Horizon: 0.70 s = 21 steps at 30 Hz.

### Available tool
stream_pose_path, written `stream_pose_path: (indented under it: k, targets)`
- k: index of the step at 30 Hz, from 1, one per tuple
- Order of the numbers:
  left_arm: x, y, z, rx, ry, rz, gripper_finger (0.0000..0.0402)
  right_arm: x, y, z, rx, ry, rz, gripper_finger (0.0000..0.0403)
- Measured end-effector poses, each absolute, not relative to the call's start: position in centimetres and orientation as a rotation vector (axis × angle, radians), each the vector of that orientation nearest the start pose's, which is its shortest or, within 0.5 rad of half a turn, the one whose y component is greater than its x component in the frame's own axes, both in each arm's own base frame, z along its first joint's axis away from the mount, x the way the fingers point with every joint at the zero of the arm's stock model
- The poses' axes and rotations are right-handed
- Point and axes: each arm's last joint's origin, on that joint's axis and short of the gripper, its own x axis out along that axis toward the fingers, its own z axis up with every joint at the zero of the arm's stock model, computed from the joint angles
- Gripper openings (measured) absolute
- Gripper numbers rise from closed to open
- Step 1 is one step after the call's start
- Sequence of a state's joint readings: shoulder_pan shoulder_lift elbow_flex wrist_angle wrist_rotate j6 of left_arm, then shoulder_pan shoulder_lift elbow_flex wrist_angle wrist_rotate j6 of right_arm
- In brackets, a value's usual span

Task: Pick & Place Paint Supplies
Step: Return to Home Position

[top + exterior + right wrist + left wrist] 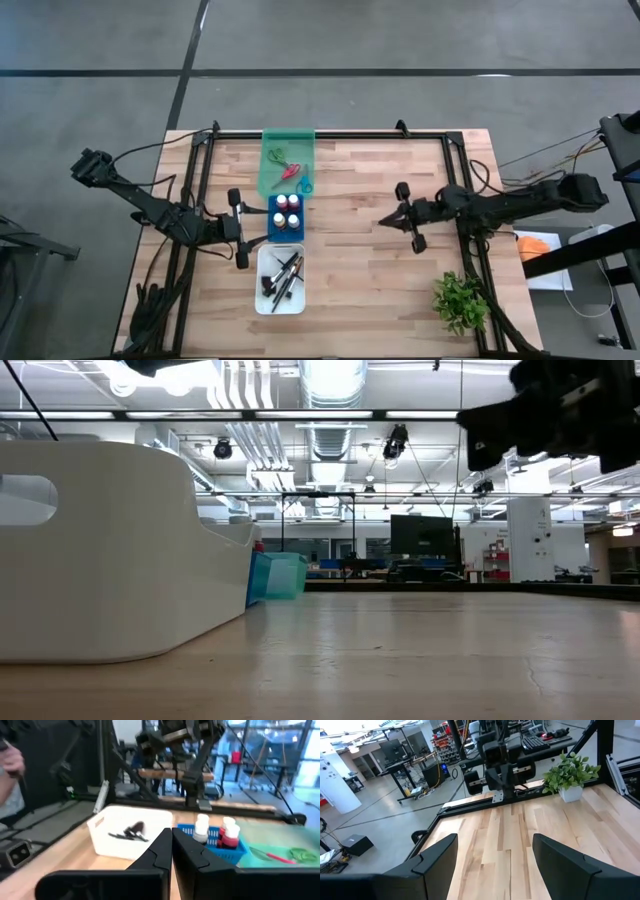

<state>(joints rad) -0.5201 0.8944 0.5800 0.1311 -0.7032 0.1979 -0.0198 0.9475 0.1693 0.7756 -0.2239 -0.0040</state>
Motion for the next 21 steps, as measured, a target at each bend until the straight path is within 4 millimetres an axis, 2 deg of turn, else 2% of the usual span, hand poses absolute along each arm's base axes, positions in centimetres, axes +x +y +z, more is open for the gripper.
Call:
stream_pose_path:
  k: [8,21]
  targets:
    - [17.8,-8.0,27.5,0.299,0.165,0.171,0.0266,14.4,0.1,17.2,0.03,-0.088,0.155,0.0008]
    - [17.8,-8.0,27.5,0.277,0.164,0.173,0.0266,12.4,0.2,17.2,0.043,-0.039,0.123,0.0008]
